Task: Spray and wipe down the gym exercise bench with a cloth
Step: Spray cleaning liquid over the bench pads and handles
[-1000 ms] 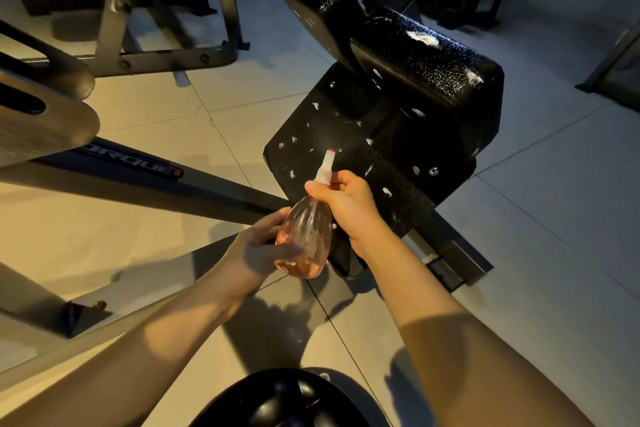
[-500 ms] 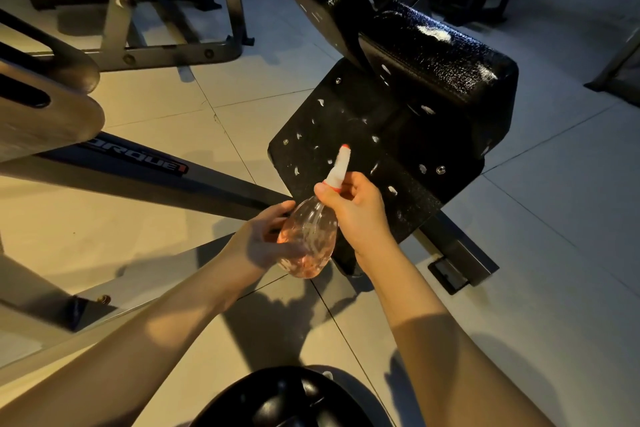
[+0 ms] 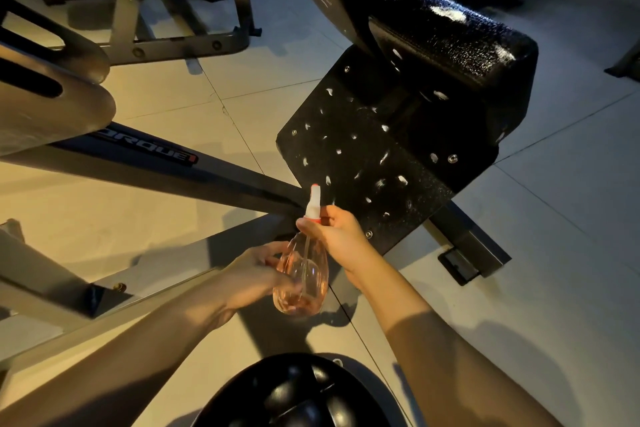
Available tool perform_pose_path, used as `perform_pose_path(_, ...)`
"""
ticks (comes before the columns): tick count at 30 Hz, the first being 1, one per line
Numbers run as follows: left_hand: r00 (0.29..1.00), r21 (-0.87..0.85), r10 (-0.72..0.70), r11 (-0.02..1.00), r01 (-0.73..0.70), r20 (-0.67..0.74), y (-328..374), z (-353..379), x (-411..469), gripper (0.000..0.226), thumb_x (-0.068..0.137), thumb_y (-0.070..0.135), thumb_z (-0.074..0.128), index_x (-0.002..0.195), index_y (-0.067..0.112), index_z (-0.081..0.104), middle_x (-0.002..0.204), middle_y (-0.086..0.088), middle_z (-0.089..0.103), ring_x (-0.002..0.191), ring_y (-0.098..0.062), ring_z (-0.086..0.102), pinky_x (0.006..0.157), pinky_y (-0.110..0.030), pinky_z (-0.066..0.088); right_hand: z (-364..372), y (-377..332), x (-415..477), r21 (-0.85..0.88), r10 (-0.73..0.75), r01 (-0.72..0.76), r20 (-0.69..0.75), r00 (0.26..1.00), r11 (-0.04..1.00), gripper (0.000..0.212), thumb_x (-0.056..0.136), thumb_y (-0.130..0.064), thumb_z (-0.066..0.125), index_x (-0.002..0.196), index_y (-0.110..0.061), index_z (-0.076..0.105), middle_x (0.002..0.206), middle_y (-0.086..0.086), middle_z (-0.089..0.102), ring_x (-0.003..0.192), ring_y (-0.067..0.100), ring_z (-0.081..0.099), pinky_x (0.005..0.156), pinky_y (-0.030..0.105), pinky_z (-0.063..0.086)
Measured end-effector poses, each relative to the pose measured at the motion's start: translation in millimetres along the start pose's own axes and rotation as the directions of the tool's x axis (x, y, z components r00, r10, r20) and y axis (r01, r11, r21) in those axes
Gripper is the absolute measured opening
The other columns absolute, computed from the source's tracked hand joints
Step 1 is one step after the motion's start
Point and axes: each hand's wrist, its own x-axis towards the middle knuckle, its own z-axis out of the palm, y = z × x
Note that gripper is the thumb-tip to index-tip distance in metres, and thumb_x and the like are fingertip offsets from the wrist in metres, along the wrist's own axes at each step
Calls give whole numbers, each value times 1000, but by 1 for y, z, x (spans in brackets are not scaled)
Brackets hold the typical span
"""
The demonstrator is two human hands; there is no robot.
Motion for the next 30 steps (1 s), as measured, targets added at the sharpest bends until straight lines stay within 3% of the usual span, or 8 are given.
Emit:
perform_pose_path(6, 998, -7, 53, 999, -53, 28, 11, 21, -6, 74, 58, 34, 84, 126, 36, 56, 120, 6, 69, 119, -16, 62, 114, -46, 43, -14, 4, -10, -59, -51, 47, -74, 996, 997, 44, 90, -35, 77, 127, -15, 62, 114, 4, 67, 106, 20, 68, 94, 40, 57)
perform_pose_path(9, 991, 7, 131, 991, -131, -11, 18, 32, -9, 72, 58, 36, 82, 121, 45, 48, 118, 14, 62, 112, -7, 58, 106, -38, 45, -24, -1, -19, -10, -57, 56, -69, 996, 998, 47, 91, -32, 76, 132, -17, 60, 117, 3, 67, 110, 21, 67, 99, 44, 56)
perform_pose_path(11, 987, 19, 158, 987, -158, -12, 18, 37, -11, 70, 64, 38, 86, 123, 47, 49, 117, 16, 66, 111, -4, 61, 101, -34, 47, -31, -5, -31, 21, -59, 61, -87, 994, 998, 48, 90, -29, 77, 133, -17, 59, 118, 1, 67, 109, 19, 67, 99, 45, 56)
perform_pose_path(14, 982, 26, 189, 982, -189, -23, 25, 53, -26, 75, 66, 39, 91, 132, 44, 55, 119, 17, 70, 114, -5, 65, 107, -37, 47, -50, -17, -59, 29, -28, 30, -82, 996, 999, 46, 92, -27, 76, 133, -19, 57, 121, 0, 65, 112, 17, 65, 100, 43, 56)
perform_pose_path(19, 984, -41, 171, 985, -169, 43, 68, 100, -82, 83, 68, 23, 91, 142, 31, 54, 127, 2, 69, 114, -10, 68, 99, -23, 52, -92, -39, -131, 101, 77, -63, -131, 988, 993, 43, 91, -19, 76, 129, -12, 59, 118, 6, 70, 110, 19, 67, 98, 42, 56)
perform_pose_path(23, 982, 1, 184, 983, -184, 32, 115, 124, -133, 71, 65, 15, 91, 124, 40, 59, 125, 2, 68, 111, -11, 68, 91, -20, 53, -128, -72, -197, 55, 68, -58, -200, 978, 997, 44, 85, -17, 81, 125, -24, 63, 113, -9, 71, 104, 6, 67, 75, 17, 56)
perform_pose_path(27, 985, -3, 160, 987, -160, 57, 172, 139, -175, 70, 66, 17, 93, 125, 32, 57, 120, 0, 68, 107, -17, 69, 86, -23, 56, -165, -122, -233, 8, 64, -64, -112, 992, 998, 40, 86, -23, 81, 121, -28, 62, 112, -11, 71, 107, 8, 67, 89, 28, 57)
perform_pose_path(30, 991, -42, 93, 995, -90, 100, 208, 147, -200, 67, 76, 3, 88, 131, 21, 54, 119, -1, 65, 99, -3, 70, 74, -15, 54, -183, -156, -246, -19, 97, -98, -69, 993, 995, 39, 86, -23, 81, 118, -28, 61, 111, -8, 70, 106, 10, 67, 90, 30, 56)
